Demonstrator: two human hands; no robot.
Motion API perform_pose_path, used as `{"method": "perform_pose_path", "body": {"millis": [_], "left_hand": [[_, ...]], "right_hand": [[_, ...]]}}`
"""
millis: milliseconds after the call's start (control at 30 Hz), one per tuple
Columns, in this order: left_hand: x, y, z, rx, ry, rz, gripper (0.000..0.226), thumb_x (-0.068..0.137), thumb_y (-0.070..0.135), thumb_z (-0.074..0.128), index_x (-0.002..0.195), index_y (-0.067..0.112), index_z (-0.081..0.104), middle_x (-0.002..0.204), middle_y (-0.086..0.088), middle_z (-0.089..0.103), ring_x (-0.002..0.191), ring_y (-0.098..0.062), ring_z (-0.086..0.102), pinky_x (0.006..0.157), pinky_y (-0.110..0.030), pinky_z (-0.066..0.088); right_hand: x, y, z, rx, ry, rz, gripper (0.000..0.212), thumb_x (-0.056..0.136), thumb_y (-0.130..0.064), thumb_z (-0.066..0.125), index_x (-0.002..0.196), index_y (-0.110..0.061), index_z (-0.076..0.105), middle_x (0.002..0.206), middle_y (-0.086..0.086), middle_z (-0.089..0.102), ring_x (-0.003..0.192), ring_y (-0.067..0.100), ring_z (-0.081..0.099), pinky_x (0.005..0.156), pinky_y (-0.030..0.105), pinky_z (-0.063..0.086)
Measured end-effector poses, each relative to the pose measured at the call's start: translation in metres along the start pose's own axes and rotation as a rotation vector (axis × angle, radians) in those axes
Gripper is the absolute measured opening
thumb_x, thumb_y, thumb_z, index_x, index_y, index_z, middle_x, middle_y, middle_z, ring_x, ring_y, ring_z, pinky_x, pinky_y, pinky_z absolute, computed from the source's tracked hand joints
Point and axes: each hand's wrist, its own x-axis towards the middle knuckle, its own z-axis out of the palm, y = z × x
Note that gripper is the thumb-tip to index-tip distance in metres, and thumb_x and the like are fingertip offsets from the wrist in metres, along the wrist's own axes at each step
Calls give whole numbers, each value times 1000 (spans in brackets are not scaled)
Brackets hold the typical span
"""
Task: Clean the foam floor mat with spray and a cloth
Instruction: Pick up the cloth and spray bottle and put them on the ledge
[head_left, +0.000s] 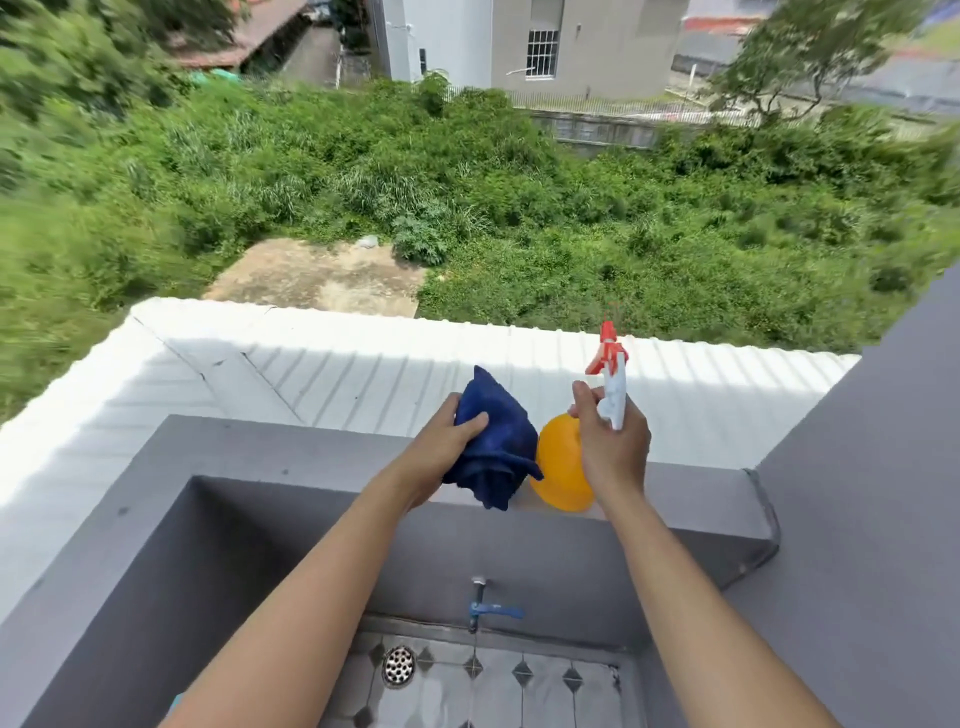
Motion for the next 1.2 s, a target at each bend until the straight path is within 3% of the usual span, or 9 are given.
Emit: {"method": "perform_pose_path", "body": {"millis": [200, 333, 433, 533, 667, 767, 867, 1000, 1200], "left_hand": [[41, -69, -52, 237, 244, -194, 11, 97, 20, 47, 107, 18, 47, 104, -15, 64, 90, -31, 63, 67, -34, 51], [50, -92, -62, 414, 473, -172, 32, 90, 19, 61, 114, 8, 44, 109, -13, 59, 98, -30, 59, 78, -36, 48], [52, -99, -56, 984, 544, -66, 55, 82, 24, 69, 128, 6, 45, 125, -17, 50, 110, -35, 52, 86, -44, 45], [65, -106, -50, 1309, 328, 216, 48, 84, 29, 61, 128, 11, 56, 136, -15, 52, 124, -36, 50, 99, -59, 37], [79, -125, -53, 1480, 2, 175, 67, 96, 57, -1, 148, 28, 30, 154, -8, 32, 141, -38, 28, 104, -68, 21], [70, -136, -62, 1512, -51, 254, 75, 87, 75, 6, 151, 37, 12, 160, 0, 14, 146, -34, 11, 107, -67, 9], [50, -142, -69, 1522, -68, 298, 91, 76, 88, 20, 151, 36, 15, 160, -2, 12, 146, -35, 10, 107, -67, 3], [58, -130, -62, 1437, 22, 238, 80, 80, 79, -3, 150, 41, 2, 161, 3, -2, 147, -29, -3, 109, -60, -10], [72, -127, -69, 1577, -67, 328, 75, 79, 76, -12, 145, 42, -20, 159, 4, -14, 147, -30, -6, 113, -59, -6]], "right_hand": [[16, 13, 25, -46, 45, -19, 19, 91, -34, 65, 80, -21, 57, 70, -7, 63, 67, 6, 59, 60, 25, 43], [22, 24, 31, -162, 84, -66, 14, 93, -25, 63, 102, -20, 53, 74, -20, 54, 73, 13, 54, 74, 27, 46], [23, 29, 33, -170, 107, -66, 18, 92, -23, 63, 105, -16, 54, 73, -18, 54, 65, 1, 55, 56, 7, 39], [21, 32, 34, -177, 133, -75, 18, 92, -21, 65, 105, -13, 55, 70, -16, 54, 62, -3, 55, 51, 3, 38], [18, 35, 36, -185, 141, -85, 19, 91, -21, 65, 103, -12, 54, 71, -16, 55, 66, -12, 57, 52, 2, 39], [18, 32, 34, -175, 122, -110, 22, 92, -21, 65, 107, -19, 49, 74, -18, 54, 69, -18, 55, 53, -1, 38], [17, 33, 33, -164, 104, -106, 29, 93, -24, 64, 116, -12, 51, 77, -18, 53, 70, -19, 55, 54, 0, 39], [17, 34, 33, -147, 78, -104, 36, 93, -29, 64, 120, -13, 48, 81, -21, 52, 72, -19, 55, 55, -1, 39], [11, 40, 31, -207, 26, -146, 46, 92, -36, 63, 127, -16, 41, 97, 0, 60, 82, 8, 57, 66, 6, 43]]}}
